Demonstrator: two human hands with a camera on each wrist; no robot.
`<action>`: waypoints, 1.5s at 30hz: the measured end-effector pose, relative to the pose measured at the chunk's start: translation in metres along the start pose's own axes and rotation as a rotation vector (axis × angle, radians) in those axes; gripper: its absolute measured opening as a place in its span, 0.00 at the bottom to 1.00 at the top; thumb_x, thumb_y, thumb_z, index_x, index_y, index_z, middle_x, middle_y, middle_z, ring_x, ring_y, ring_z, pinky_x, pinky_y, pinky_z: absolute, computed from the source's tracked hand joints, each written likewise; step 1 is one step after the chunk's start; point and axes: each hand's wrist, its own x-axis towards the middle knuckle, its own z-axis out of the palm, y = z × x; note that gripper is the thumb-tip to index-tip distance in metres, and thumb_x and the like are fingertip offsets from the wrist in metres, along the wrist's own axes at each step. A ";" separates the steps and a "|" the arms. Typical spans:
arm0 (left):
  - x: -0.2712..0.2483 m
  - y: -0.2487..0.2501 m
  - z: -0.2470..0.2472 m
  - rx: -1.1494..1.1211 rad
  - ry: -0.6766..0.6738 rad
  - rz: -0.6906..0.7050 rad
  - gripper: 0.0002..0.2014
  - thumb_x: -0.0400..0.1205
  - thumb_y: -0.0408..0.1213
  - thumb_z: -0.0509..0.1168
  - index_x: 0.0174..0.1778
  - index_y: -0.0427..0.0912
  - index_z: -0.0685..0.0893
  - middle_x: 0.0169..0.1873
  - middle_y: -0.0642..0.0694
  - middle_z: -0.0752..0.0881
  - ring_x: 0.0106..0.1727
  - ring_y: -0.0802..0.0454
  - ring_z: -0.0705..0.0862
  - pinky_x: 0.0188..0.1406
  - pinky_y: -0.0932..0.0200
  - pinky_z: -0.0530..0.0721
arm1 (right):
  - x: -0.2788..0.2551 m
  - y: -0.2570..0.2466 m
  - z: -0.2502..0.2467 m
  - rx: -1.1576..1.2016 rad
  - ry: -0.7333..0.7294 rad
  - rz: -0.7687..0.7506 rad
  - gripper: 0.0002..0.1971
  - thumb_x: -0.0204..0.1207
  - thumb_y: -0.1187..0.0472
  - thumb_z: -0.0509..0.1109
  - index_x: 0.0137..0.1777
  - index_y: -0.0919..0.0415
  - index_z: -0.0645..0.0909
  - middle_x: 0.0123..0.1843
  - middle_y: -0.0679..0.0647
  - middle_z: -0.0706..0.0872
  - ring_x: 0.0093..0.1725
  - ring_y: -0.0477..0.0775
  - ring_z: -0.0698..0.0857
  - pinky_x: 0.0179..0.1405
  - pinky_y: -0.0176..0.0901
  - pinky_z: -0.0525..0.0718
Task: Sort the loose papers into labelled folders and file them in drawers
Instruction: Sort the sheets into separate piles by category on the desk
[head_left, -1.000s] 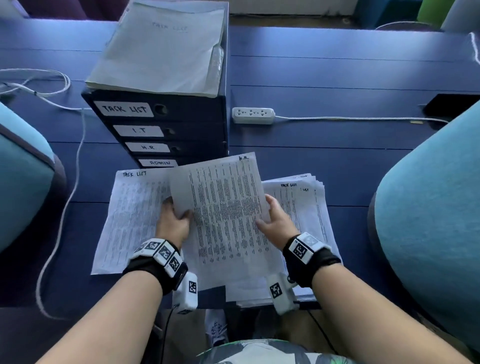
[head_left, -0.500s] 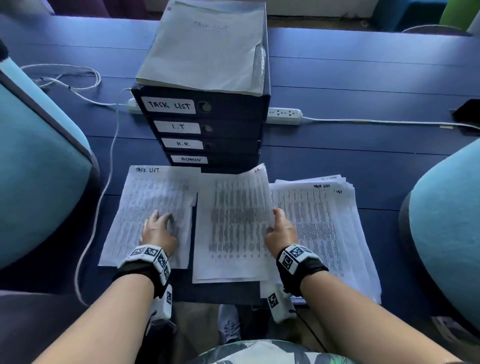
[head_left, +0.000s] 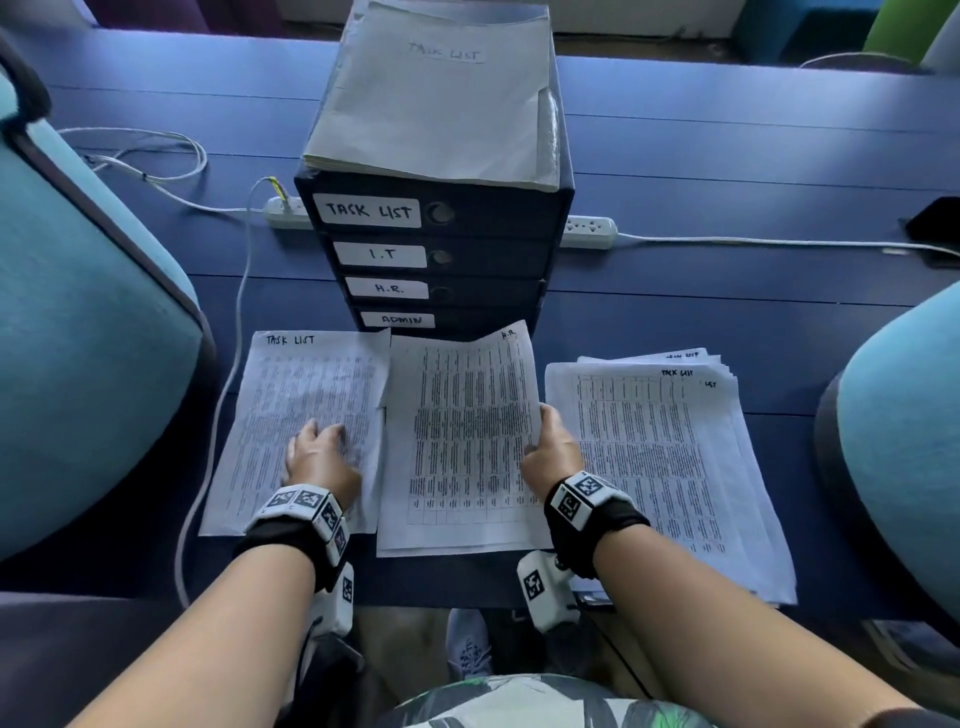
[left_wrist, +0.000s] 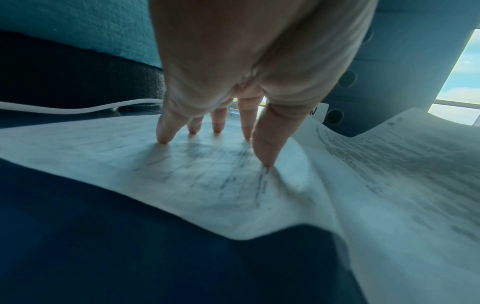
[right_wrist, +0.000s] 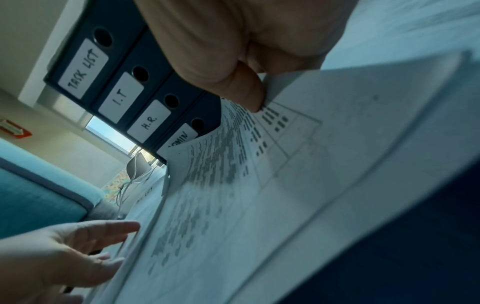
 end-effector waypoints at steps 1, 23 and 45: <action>0.000 -0.001 0.000 -0.004 -0.002 -0.001 0.33 0.74 0.25 0.66 0.76 0.50 0.73 0.83 0.45 0.59 0.83 0.43 0.57 0.81 0.37 0.61 | -0.001 -0.004 0.002 -0.014 -0.003 -0.007 0.39 0.74 0.79 0.57 0.83 0.52 0.53 0.64 0.54 0.79 0.54 0.55 0.84 0.46 0.44 0.86; -0.026 0.060 0.007 -0.062 -0.001 0.188 0.23 0.79 0.28 0.64 0.71 0.49 0.78 0.66 0.44 0.77 0.65 0.41 0.77 0.64 0.44 0.82 | -0.011 0.005 -0.026 -0.229 0.174 -0.217 0.29 0.76 0.73 0.61 0.78 0.57 0.67 0.71 0.54 0.71 0.68 0.55 0.70 0.69 0.42 0.71; -0.080 0.204 0.104 -0.373 -0.159 0.187 0.23 0.79 0.41 0.72 0.69 0.38 0.81 0.51 0.44 0.89 0.51 0.50 0.86 0.57 0.58 0.82 | 0.001 0.148 -0.140 -0.296 0.218 -0.225 0.14 0.79 0.67 0.63 0.60 0.58 0.86 0.58 0.53 0.85 0.59 0.55 0.82 0.60 0.47 0.81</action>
